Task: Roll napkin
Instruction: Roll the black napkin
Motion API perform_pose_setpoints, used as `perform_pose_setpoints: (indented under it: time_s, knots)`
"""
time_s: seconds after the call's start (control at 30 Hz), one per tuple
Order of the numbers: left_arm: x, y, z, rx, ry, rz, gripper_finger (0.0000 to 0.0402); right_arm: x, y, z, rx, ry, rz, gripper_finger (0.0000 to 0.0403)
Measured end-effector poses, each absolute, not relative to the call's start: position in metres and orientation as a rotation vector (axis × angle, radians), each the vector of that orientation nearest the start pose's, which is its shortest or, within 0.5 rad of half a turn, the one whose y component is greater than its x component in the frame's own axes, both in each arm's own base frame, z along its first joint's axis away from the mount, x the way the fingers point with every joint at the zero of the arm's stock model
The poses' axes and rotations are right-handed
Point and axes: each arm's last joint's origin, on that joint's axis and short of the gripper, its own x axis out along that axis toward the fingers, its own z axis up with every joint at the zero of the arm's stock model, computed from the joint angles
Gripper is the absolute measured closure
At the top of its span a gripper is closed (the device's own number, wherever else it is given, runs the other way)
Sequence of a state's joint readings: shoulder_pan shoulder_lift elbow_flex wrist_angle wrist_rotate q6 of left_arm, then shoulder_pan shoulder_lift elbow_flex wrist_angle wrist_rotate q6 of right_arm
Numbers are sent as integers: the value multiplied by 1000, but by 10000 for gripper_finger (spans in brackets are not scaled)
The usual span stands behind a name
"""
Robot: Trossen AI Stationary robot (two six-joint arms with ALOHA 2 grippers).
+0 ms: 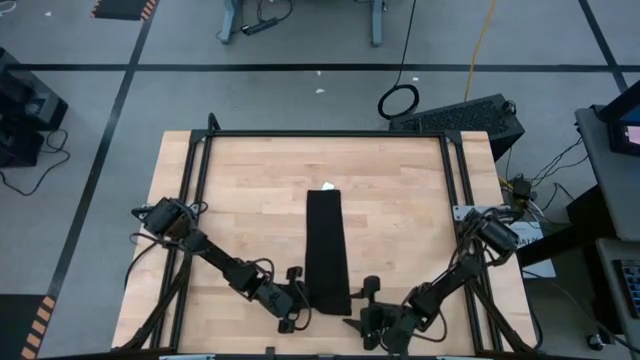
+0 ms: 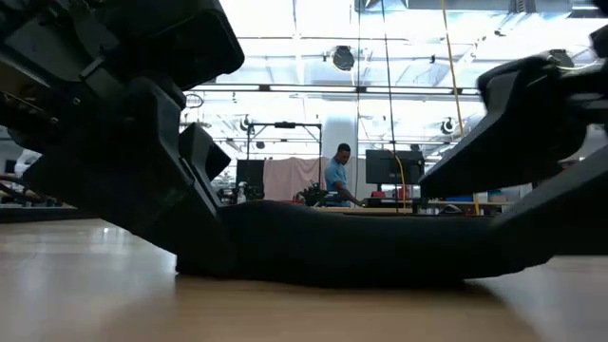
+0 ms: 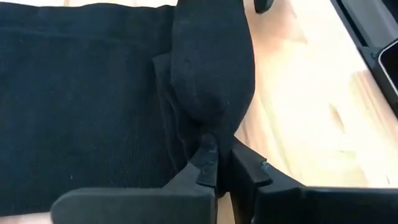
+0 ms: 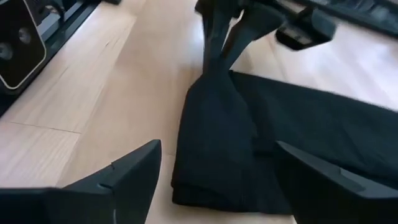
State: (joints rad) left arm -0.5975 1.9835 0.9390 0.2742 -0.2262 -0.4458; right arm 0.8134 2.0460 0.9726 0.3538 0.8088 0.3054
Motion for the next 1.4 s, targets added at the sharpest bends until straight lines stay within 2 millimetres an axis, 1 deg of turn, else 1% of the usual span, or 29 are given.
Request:
perform_pose_setpoints:
  time_s: [0.1,0.23,0.4,0.5,0.57,0.67,0.83,0.9,1.0,1.1,1.27,1.4]
  knots:
    - [308,-204,97,-132,773,-188,386,278,256,93,-187,513,-36,116]
    - [307,-206,97,-158,780,-195,383,279,256,92,-178,527,-7,152]
    - [305,-209,97,-164,779,-207,382,280,259,78,-184,537,33,196]
    - [305,-210,98,-194,788,-220,382,282,260,73,-155,510,13,213]
    - [305,-211,98,-212,795,-227,382,284,259,73,-127,506,11,230]
    - [305,-211,98,-217,800,-237,382,286,257,73,-57,513,1,272]
    - [304,-212,98,-211,817,-279,382,295,248,73,90,532,-20,368]
    - [304,-212,98,-211,823,-282,379,298,245,74,149,543,-16,391]
    - [300,-212,101,-200,841,-282,357,303,240,76,243,562,-10,385]
    - [293,-211,109,-168,885,-263,317,307,237,79,324,596,28,385]
    - [273,-205,128,-85,950,-154,248,312,231,86,447,636,57,397]
    - [263,-208,144,-23,885,-87,212,317,225,87,529,660,63,395]
